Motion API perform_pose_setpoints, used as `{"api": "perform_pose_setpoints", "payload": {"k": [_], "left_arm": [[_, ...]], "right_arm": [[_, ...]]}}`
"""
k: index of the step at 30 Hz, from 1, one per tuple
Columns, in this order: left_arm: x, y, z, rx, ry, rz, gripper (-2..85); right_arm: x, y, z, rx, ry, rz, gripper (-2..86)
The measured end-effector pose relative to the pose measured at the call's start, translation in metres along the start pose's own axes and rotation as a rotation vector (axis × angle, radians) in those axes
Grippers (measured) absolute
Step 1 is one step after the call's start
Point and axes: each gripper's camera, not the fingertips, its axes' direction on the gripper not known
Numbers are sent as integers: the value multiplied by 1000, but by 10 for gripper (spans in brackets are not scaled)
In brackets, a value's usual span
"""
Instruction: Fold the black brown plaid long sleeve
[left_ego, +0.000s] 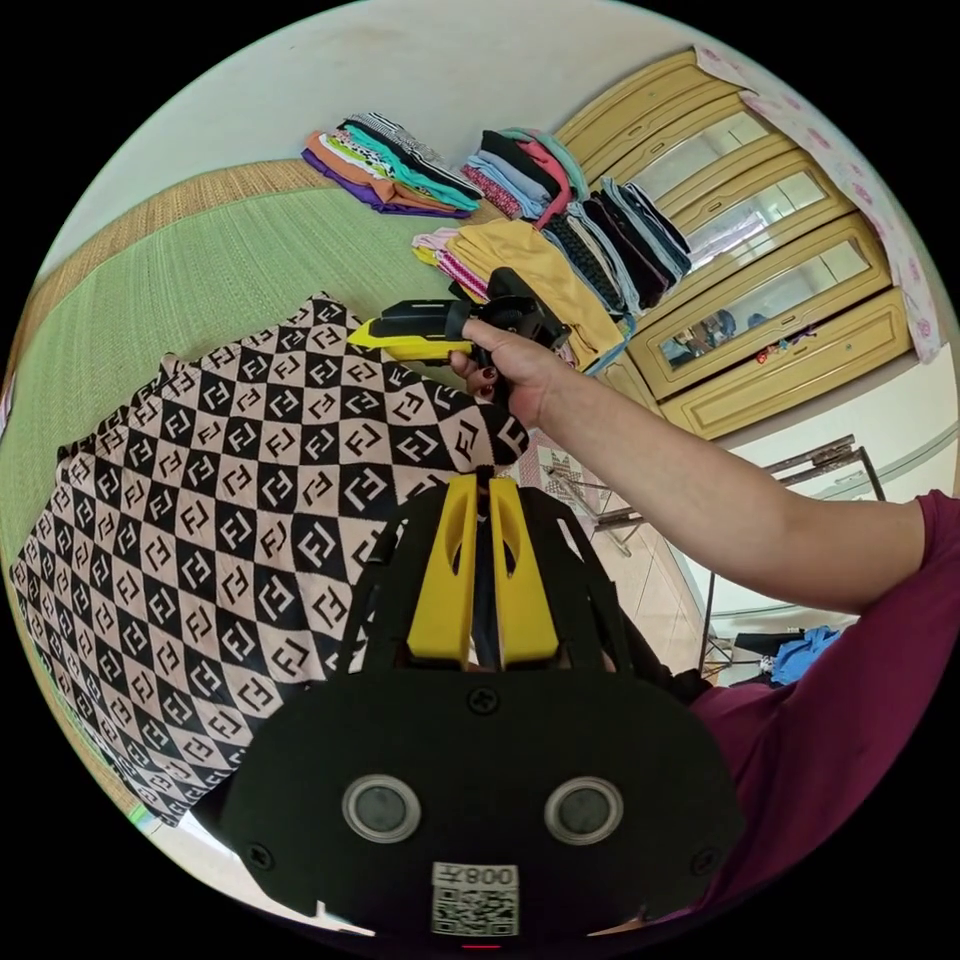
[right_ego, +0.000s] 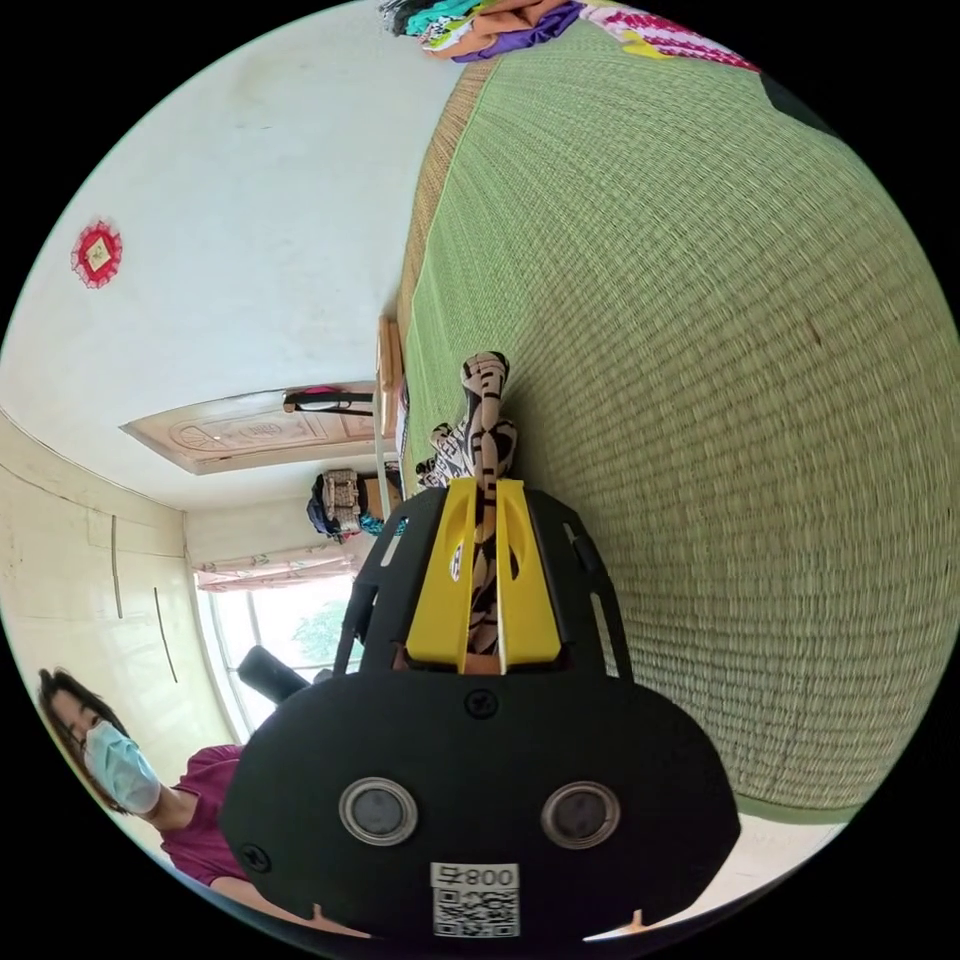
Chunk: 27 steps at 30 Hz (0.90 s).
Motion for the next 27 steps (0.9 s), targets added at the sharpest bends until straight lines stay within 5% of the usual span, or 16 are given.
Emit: {"api": "perform_pose_setpoints", "payload": {"k": [11,27], "left_arm": [[-4,16,-22,13,26,-13,22],[6,43,-56,10,64,0,21]], "right_arm": [[-5,-20,-25,14,-2,14,92],[-36,-62,-68,-19,59,26,55]]}}
